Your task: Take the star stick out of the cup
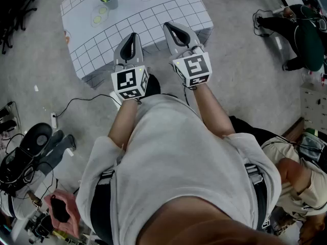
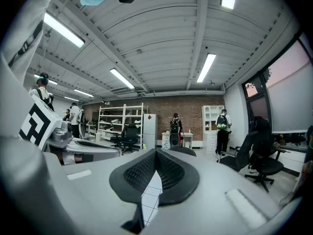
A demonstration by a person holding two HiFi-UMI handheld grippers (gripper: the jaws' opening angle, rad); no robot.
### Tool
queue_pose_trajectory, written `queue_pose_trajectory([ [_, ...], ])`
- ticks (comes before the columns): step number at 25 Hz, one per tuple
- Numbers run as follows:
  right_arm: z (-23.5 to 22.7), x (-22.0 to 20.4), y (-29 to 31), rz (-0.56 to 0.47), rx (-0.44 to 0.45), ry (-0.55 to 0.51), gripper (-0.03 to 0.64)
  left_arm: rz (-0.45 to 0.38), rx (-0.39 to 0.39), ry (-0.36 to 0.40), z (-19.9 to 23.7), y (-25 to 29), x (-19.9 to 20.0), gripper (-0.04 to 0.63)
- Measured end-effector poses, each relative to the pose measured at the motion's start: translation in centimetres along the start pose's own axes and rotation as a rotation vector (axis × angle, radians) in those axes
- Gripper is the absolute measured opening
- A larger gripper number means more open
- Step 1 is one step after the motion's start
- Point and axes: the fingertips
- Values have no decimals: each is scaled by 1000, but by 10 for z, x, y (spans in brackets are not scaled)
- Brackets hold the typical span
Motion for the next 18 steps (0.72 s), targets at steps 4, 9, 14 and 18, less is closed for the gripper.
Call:
queue_pose_trajectory([
  [4,8,-5,28,16,22,8,0,20,21,-6,25,13,-1,3],
  [9,10,-14,74,35,39,33,0,53,48,-21,64,38,-4,3],
  [14,18,-30,119,65,91,41,0,85,69,-15,103,65,-15,3],
  [18,23,-39,148,80,118,46,0,98,85,-14,132,85,-20,3],
])
Point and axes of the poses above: the fingertips, and each gripper's own axes: y forward along the fingers, z to its left, x out of its top, and after that the axes turned 8 degrees about -y, right-handed
